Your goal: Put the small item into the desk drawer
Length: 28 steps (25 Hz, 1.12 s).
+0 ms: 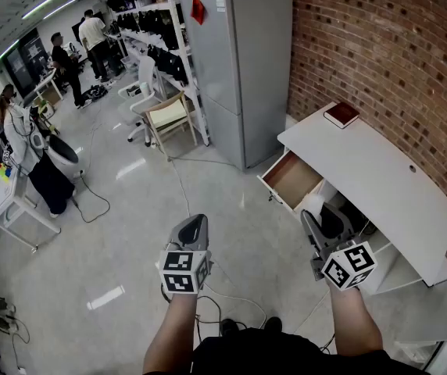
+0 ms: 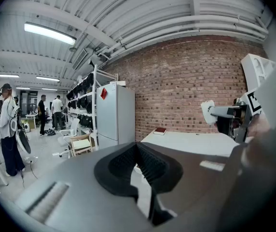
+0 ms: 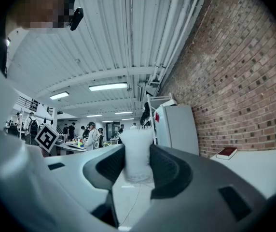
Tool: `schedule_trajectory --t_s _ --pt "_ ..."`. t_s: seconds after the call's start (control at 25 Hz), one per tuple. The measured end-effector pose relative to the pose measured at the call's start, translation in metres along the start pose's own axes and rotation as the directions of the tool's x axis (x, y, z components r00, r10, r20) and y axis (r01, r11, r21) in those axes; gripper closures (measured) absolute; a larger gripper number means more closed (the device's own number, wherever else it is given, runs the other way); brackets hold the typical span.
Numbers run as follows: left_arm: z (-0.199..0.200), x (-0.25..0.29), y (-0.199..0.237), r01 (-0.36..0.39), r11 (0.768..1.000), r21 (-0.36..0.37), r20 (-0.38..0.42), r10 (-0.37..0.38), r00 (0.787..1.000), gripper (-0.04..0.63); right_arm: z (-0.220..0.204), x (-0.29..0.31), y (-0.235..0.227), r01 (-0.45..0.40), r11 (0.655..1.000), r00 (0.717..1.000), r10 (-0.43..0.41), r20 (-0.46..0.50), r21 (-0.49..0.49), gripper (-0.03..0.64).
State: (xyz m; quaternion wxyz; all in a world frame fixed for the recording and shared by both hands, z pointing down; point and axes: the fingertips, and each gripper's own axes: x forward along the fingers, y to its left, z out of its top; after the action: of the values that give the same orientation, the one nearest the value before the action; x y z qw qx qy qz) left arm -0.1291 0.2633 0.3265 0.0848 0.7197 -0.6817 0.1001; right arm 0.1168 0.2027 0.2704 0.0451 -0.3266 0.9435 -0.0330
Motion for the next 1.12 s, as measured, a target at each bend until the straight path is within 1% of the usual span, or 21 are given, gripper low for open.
schedule_trajectory --t_s 0.08,0.36,0.52,0.68,0.88,1.12 --pt "-0.002 -0.003 -0.002 0.001 1.0 0.007 -0.006 -0.001 1.0 0.583 -0.001 -0.002 0.001 -0.002 1.0 1.0 0.002 -0.008 -0.003 0.456" --pt "-0.001 -0.007 -0.012 0.003 1.0 -0.002 -0.011 -0.003 1.0 0.583 -0.012 -0.007 0.001 -0.009 1.0 0.999 0.009 -0.04 -0.006 0.456" --pt "-0.01 -0.012 -0.017 -0.008 1.0 -0.015 -0.025 0.008 1.0 0.583 -0.024 -0.018 -0.002 -0.025 1.0 0.998 0.024 -0.066 -0.015 0.456" --pt "-0.019 -0.009 -0.025 -0.015 0.999 -0.032 -0.045 0.014 0.999 0.584 -0.034 -0.034 -0.01 -0.034 0.999 0.995 0.034 -0.092 0.005 0.456" --pt "-0.021 -0.003 -0.053 -0.001 0.999 -0.034 -0.048 -0.001 0.999 0.583 -0.036 -0.056 -0.019 -0.051 0.999 0.994 0.053 -0.097 0.016 0.456" --pt "-0.02 0.007 -0.093 0.034 0.999 -0.028 -0.037 -0.035 0.999 0.583 -0.034 -0.085 -0.043 -0.032 0.999 0.995 0.035 -0.096 0.039 0.456"
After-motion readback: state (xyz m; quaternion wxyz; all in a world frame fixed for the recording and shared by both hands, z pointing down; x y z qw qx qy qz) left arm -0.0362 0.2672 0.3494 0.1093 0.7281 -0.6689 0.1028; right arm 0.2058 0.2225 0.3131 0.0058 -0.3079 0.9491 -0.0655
